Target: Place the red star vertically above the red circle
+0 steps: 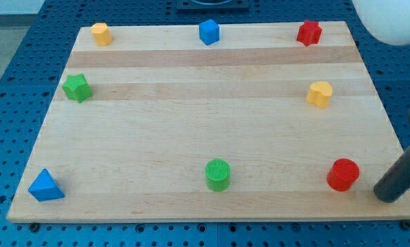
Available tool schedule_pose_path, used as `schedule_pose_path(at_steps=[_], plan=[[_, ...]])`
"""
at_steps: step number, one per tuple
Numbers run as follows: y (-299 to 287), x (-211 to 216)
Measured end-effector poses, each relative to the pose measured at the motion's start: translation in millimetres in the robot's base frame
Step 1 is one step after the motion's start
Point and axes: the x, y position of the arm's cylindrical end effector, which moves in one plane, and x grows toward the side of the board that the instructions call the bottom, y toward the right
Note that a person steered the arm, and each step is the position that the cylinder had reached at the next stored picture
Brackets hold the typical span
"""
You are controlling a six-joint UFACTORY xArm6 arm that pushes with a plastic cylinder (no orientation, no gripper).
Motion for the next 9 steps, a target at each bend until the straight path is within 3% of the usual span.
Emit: schedule_pose_path(at_steps=[2,4,5,6,7,9], plan=[[-30.6,-1.7],[-98.1,-90.7],[-103.9,-136.1],[-197.1,-201.9],[-153.1,-285.5],[26.1,-321.4]])
